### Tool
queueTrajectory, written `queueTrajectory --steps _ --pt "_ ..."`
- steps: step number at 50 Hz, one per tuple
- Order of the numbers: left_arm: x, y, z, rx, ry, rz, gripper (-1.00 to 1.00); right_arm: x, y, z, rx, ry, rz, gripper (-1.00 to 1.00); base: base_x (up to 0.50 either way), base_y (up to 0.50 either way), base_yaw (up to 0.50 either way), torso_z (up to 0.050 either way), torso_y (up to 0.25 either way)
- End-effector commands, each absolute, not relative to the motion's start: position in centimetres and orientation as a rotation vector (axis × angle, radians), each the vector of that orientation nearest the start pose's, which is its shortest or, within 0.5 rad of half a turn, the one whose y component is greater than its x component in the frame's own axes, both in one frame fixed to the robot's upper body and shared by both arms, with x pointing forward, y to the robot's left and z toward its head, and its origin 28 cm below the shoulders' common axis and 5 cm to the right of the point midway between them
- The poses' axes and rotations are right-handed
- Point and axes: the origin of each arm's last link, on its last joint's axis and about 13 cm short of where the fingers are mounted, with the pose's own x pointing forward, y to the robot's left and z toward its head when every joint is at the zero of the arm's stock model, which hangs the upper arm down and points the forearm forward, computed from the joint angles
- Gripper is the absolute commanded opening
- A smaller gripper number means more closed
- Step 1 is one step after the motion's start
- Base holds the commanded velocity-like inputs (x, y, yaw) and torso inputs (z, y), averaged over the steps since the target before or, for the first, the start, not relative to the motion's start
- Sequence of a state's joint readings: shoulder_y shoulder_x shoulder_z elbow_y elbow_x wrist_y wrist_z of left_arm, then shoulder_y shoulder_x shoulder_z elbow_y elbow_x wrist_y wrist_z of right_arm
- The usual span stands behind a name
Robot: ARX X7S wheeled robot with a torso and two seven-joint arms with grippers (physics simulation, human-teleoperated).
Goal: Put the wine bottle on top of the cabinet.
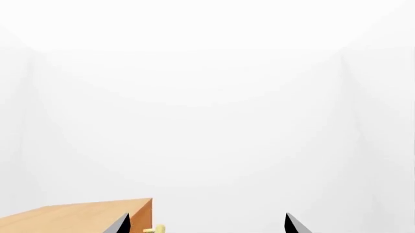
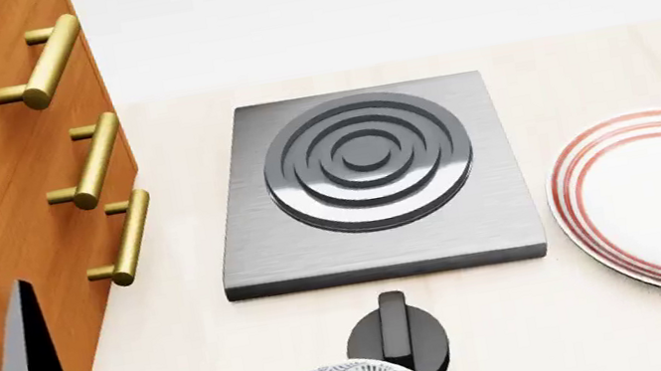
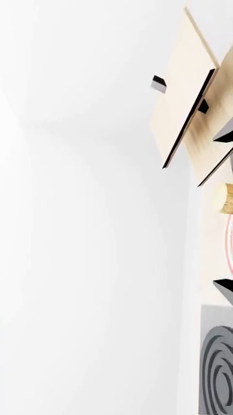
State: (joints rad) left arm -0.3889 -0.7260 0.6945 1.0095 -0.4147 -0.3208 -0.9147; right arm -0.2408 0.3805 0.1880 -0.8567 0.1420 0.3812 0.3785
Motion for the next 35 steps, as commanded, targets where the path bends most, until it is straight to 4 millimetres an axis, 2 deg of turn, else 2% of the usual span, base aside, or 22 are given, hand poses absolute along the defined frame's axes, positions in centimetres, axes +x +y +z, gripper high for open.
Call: queueTrajectory --steps 1,24,35 --pt "15.1 18.1 19.0 0.031 -0.576 -0.131 1.00 14.9 -17.1 13.9 -0.243 -0.301 -0.372 1.00 0.00 0.00 0.00 0.000 0.000" --pt "15.1 18.0 18.8 0.033 -0.571 -0.131 1.00 16.0 -18.3 13.3 -0.214 -0.281 -0.426 1.00 0.00 0.00 0.00 0.000 0.000" --pt "15.1 18.1 18.9 0.034 -0.571 -0.129 1.00 17.6 -18.0 12.4 -0.216 -0.247 -0.398 1.00 0.00 0.00 0.00 0.000 0.000"
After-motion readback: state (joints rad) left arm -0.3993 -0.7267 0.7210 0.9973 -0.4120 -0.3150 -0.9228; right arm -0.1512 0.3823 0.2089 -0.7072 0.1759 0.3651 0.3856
